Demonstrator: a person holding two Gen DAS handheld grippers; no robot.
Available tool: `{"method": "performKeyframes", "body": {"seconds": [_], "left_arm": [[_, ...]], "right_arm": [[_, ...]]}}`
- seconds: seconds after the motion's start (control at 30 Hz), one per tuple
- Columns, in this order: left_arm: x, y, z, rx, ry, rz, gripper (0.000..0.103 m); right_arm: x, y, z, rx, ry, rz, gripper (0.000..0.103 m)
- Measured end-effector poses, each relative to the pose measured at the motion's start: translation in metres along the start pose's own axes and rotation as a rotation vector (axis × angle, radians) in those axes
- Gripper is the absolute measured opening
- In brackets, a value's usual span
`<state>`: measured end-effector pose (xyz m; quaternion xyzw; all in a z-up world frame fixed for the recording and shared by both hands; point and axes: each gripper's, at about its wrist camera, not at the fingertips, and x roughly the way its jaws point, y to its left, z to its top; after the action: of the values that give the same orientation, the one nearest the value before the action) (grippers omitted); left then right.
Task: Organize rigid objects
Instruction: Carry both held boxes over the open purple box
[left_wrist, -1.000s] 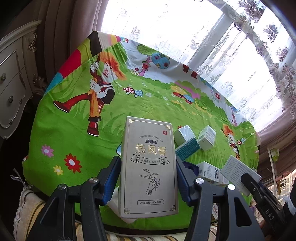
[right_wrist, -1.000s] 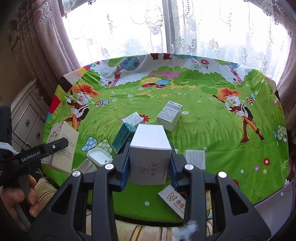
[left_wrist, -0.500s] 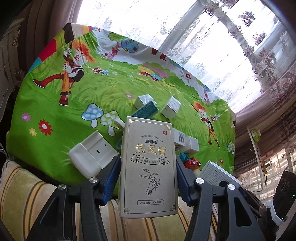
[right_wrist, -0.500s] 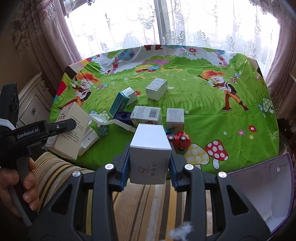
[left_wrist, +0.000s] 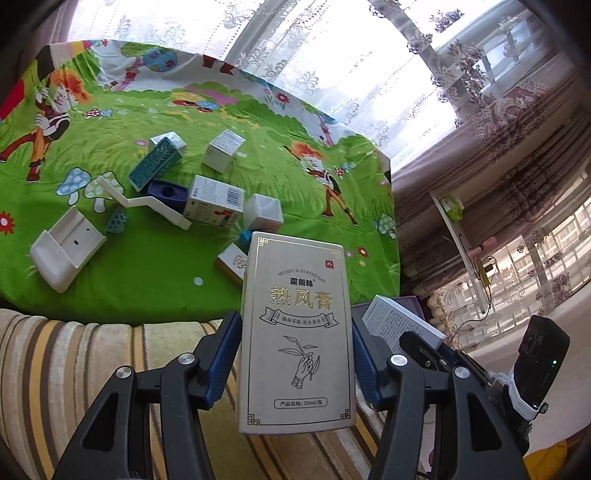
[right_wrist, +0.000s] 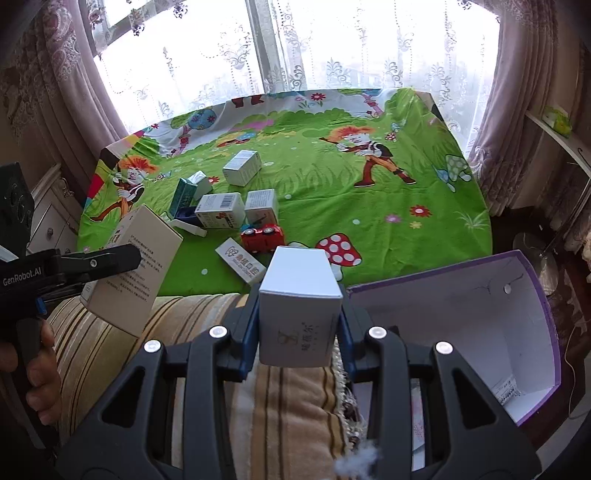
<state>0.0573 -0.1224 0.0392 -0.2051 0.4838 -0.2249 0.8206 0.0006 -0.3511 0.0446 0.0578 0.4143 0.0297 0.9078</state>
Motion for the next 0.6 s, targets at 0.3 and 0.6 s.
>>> {"method": "performKeyframes", "body": {"seconds": [0.3,0.6], "left_arm": [[0.025,-0.053,-0.027,0.074,0.104,-0.110,0.058],[0.053,-0.099,-0.046,0.165,0.185,-0.195,0.058]], "right_arm": [[-0.019,-0.059,-0.024,0.096,0.002,-0.078,0.040],[-0.029,-0.104,-0.043,0.173,0.011,-0.153,0.041]]}}
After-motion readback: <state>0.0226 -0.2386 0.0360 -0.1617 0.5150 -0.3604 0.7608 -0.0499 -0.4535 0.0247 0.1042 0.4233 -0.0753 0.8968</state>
